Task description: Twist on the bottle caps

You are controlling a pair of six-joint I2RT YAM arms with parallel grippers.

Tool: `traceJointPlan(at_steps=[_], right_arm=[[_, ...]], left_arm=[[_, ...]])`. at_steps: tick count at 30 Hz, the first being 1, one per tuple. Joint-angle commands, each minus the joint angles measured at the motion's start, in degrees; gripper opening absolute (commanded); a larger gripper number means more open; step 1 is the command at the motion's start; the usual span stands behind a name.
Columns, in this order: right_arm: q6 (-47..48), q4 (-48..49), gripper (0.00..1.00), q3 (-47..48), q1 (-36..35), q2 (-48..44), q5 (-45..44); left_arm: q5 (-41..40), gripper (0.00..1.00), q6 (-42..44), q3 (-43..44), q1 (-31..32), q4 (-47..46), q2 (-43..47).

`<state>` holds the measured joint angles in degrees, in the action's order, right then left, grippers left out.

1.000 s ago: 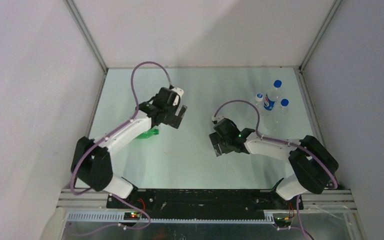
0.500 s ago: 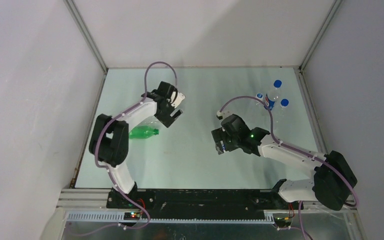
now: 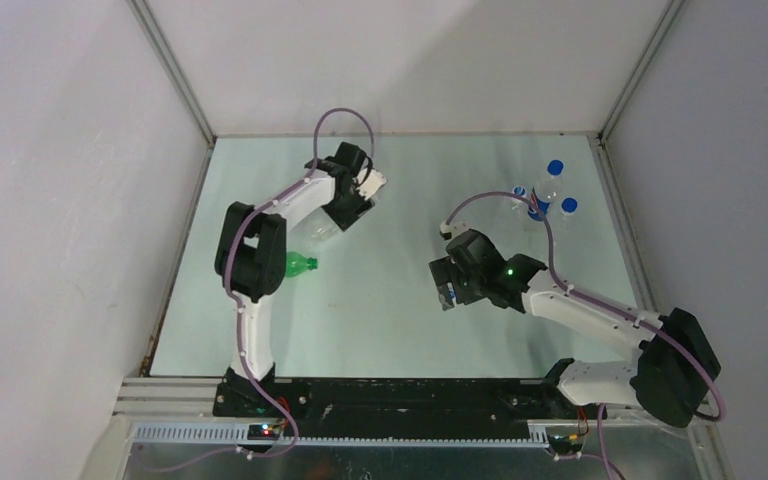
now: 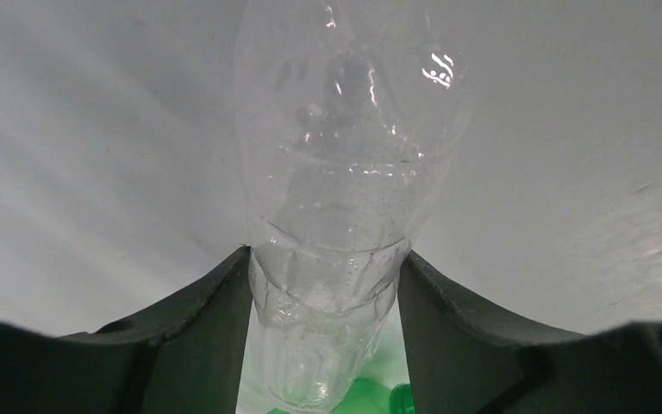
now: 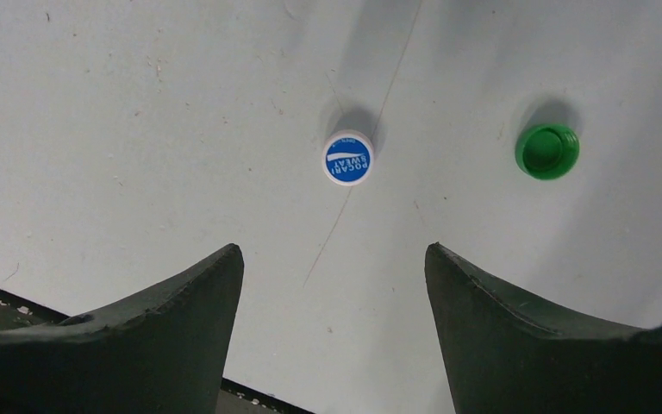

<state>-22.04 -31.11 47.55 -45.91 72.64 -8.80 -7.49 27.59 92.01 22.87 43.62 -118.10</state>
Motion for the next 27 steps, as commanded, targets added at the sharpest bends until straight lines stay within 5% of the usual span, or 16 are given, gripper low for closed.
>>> traceJointPlan(at_steps=[1, 5, 10, 19, 27], right_arm=[[-2.25, -2.85, 0.79, 2.46, -0.13, -3.72, -2.95], [-3.42, -4.62, 0.79, 2.34, -0.19, -6.96, -3.57], [-4.39, -4.29, 0.79, 0.82, -0.18, -10.54, -3.9], [-5.14, -2.99, 0.79, -2.74, -0.19, -13.37, -3.08], [-4.86, -2.18, 0.79, -4.22, -0.2, -14.39, -1.33]], left_arm=[[5.99, 0.59, -7.49, 7.86, 3.31, 3.78, -1.96], [6.04, 0.61, -18.7, 7.88, 6.58, 6.81, 0.1], [11.08, 0.61, -31.51, -7.69, 8.72, 1.88, 10.46], [7.67, 0.64, -43.25, -28.83, 16.61, -5.88, 22.6], [2.06, 0.81, -47.85, -34.49, 19.05, -11.82, 25.31]])
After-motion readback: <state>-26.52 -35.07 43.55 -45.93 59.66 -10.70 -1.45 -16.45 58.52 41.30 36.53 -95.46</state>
